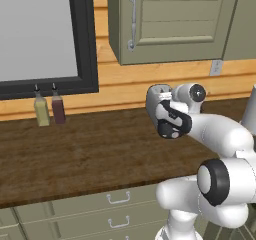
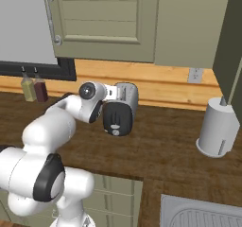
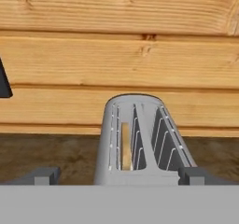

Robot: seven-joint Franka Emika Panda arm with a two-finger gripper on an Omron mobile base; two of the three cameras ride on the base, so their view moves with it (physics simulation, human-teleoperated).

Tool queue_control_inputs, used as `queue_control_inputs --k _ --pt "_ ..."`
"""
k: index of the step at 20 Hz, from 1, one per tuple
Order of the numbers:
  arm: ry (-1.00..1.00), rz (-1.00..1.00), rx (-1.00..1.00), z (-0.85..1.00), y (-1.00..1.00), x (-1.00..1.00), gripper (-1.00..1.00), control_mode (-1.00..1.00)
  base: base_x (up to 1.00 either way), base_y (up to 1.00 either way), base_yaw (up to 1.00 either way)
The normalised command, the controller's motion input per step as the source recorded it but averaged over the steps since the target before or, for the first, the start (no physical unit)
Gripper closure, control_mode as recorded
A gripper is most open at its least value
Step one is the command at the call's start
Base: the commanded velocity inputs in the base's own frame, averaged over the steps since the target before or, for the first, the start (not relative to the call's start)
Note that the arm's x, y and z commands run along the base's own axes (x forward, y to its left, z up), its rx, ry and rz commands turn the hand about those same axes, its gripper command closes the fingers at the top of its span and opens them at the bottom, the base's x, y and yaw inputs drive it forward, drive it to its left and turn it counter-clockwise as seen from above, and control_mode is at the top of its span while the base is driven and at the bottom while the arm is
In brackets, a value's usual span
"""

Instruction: Start the toaster. Once the lever pops up, take the bread to the plate on the dining counter.

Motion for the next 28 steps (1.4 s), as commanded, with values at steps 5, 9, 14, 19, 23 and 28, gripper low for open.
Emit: queue_control_inputs --k 5,9,14,19,23,28 --pt "0.00 0.00 0.00 -0.11 -0.13 0.12 -1.00 -1.00 0.00 0.00 0.00" --pt "0.00 0.00 0.00 -0.15 -0.04 0.07 -1.00 -1.00 0.00 0.00 0.00" --pt "0.00 0.00 0.00 -0.13 0.00 0.10 -1.00 -1.00 0.00 0.00 0.00" --pt "0.00 0.00 0.00 -0.12 0.00 0.10 -1.00 -1.00 0.00 0.00 0.00" --pt "0.02 0.00 0.00 -0.08 0.00 0.11 -1.00 -1.00 0.00 0.00 0.00" --pt "0.03 0.00 0.00 -0.03 0.00 0.10 -1.00 -1.00 0.00 0.00 0.00"
